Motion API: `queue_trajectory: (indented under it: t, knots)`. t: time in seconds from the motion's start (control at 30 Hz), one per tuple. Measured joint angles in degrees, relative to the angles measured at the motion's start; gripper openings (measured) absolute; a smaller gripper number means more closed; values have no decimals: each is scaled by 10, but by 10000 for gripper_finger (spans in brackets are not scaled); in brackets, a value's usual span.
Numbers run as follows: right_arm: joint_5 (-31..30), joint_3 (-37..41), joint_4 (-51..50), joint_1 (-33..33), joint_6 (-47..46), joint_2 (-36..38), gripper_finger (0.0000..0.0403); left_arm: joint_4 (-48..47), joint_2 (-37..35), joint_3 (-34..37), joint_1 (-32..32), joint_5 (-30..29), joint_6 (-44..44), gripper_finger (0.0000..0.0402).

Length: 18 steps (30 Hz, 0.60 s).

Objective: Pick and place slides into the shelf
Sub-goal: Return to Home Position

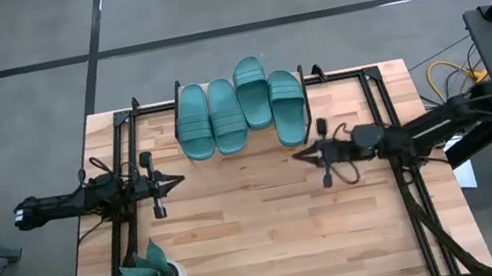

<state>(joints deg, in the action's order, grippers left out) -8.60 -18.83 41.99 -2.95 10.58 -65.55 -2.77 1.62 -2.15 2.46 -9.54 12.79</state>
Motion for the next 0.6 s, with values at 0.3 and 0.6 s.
queue_trajectory:
  t: [0.3,0.6]
  knots:
    - [-4,112,-82,7,40,268,9,6,0,1,0,-1,-1,0]
    - [-5,118,-292,25,29,459,9,8,1,1,0,-2,-4,0]
